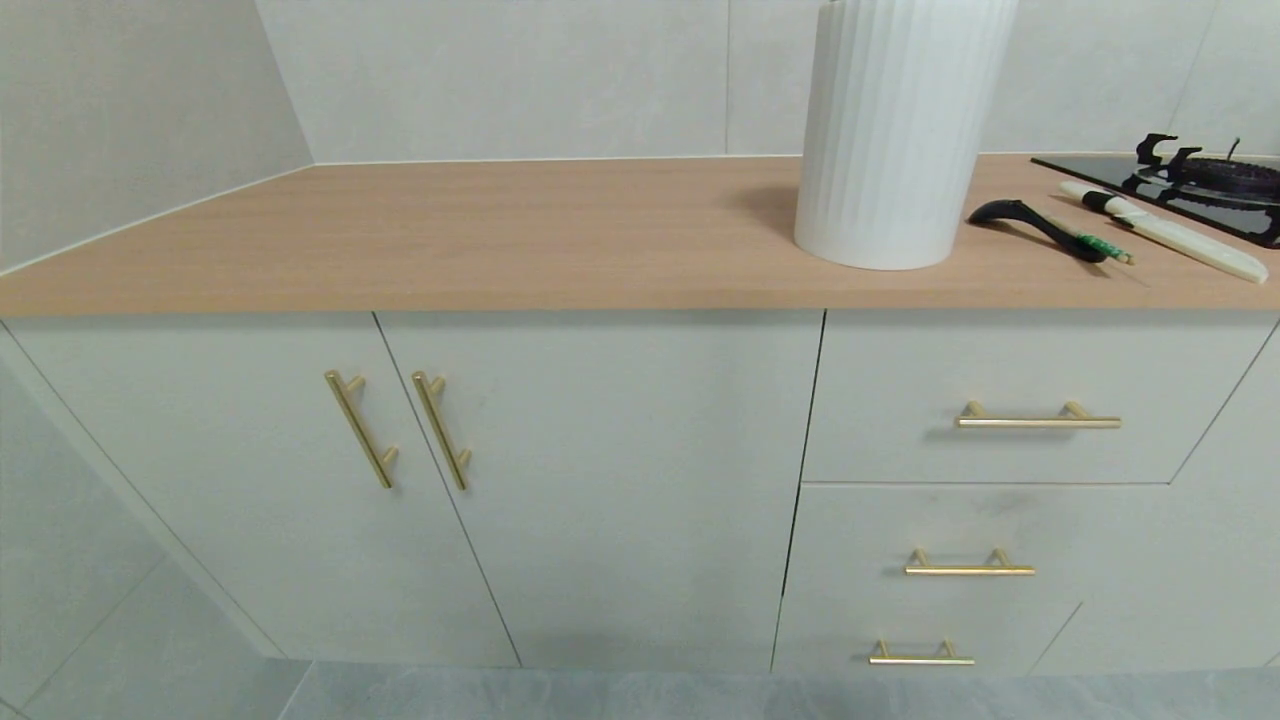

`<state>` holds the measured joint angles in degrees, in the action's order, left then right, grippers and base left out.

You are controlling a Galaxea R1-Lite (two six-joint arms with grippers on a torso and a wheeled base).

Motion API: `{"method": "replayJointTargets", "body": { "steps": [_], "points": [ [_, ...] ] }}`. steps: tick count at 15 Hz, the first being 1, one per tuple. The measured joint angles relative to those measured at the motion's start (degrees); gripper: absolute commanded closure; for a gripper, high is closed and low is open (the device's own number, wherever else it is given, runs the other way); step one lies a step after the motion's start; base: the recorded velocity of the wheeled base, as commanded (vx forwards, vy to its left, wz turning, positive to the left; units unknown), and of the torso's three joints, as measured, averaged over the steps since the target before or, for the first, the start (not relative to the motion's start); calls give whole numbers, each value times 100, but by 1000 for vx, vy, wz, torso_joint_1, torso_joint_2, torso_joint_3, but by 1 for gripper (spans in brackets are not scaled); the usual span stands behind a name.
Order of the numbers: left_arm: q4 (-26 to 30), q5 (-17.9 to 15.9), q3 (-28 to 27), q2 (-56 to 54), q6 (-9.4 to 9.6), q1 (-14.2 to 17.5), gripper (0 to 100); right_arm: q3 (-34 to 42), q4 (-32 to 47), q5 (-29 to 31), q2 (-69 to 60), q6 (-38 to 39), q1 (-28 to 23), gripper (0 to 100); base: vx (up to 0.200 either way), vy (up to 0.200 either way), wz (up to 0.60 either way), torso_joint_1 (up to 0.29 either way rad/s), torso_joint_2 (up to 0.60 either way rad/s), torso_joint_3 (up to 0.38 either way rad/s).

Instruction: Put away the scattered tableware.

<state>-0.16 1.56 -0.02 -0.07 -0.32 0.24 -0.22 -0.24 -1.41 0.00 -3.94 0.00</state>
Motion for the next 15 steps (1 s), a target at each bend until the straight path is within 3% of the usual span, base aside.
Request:
{"method": "replayJointTargets", "body": {
  "steps": [8, 11, 15],
  "points": [
    [0, 0, 2, 0, 0, -4, 0, -24, 15, 141, 0, 41, -2, 0, 0, 0, 0, 0, 0, 0],
    [0, 0, 2, 0, 2, 0, 0, -848, 133, 272, 236, 884, 40, 0, 0, 0, 0, 0, 0, 0],
    [0, 0, 2, 0, 2, 0, 0, -1113, 552, 280, 1447, 432, 176, 0, 0, 0, 0, 0, 0, 0]
  ]
}}
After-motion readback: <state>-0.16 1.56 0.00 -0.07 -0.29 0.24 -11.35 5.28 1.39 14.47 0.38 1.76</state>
